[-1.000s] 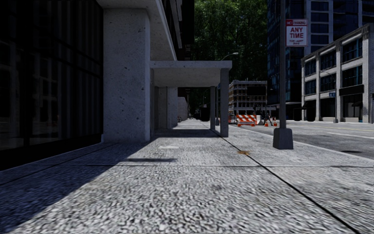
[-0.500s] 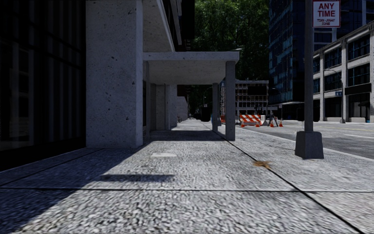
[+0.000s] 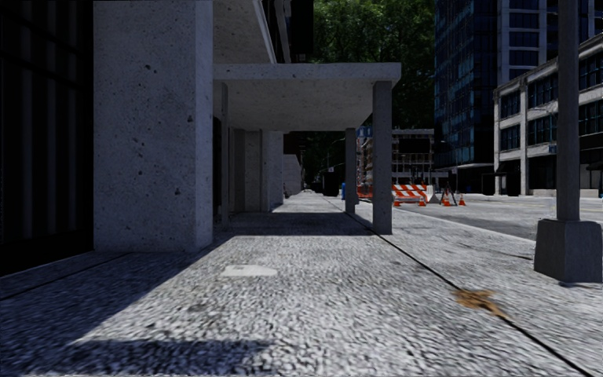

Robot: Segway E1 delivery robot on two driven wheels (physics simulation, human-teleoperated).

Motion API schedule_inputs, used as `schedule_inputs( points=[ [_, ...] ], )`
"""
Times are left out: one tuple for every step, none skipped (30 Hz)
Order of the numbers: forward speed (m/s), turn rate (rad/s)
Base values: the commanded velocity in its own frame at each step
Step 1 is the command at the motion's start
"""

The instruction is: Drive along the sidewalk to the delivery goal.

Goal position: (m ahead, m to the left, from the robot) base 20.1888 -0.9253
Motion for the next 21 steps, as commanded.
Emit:
schedule_inputs(
  points=[
    [2.00,0.00],
    [2.00,0.00],
    [2.00,0.00],
    [2.00,0.00],
    [2.00,0.00],
    [2.00,0.00],
    [2.00,0.00],
    [2.00,0.00],
    [2.00,0.00],
    [2.00,0.00],
    [2.00,0.00],
    [2.00,0.00],
    [2.00,0.00],
    [2.00,0.00],
    [2.00,0.00],
    [2.00,0.00],
    [2.00,-0.13],
    [2.00,-0.21],
    [2.00,-0.25],
    [2.00,-0.27],
    [2.00,-0.27]
  ],
)
